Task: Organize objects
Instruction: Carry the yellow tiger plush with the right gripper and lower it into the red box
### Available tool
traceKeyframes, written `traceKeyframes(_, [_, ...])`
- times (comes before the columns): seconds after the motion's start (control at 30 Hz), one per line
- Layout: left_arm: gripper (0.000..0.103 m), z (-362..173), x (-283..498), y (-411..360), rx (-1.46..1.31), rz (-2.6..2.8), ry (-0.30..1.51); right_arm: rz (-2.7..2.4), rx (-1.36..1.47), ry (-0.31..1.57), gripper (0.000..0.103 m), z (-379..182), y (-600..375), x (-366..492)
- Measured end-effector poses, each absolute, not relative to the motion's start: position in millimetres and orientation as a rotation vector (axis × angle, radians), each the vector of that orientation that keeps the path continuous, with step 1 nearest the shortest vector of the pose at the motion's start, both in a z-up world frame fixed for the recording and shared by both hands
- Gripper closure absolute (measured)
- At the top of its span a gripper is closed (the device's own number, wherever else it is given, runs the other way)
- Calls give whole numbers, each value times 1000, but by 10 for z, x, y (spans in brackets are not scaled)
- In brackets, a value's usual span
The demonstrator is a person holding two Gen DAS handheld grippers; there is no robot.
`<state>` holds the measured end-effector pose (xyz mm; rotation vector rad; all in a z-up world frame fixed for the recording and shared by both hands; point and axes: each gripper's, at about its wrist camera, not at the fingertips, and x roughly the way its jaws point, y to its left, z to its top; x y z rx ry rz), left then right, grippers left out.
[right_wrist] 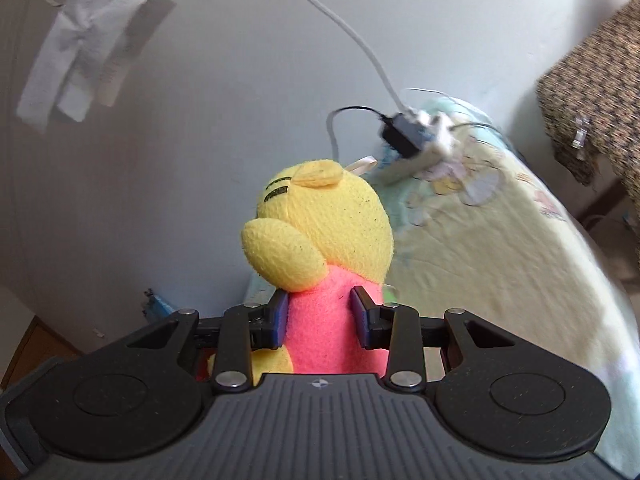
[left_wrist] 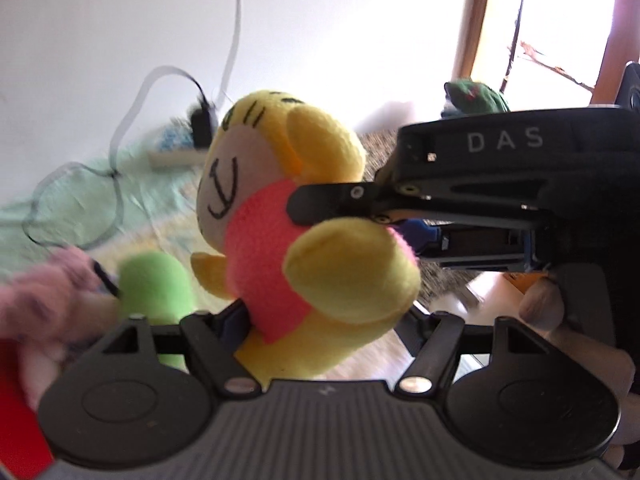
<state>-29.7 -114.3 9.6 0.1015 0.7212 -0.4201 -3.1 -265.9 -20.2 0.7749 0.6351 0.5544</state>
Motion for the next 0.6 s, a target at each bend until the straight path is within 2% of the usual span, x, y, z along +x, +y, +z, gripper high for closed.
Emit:
traceKeyframes(0.17, [32,326,-417,-875,96,-329,648,673,736,603,67,104,-2231,4])
traceKeyframes(0.6, [32,670,-744,318,73,-177,546,802,700,589,67,345,-1046,-80])
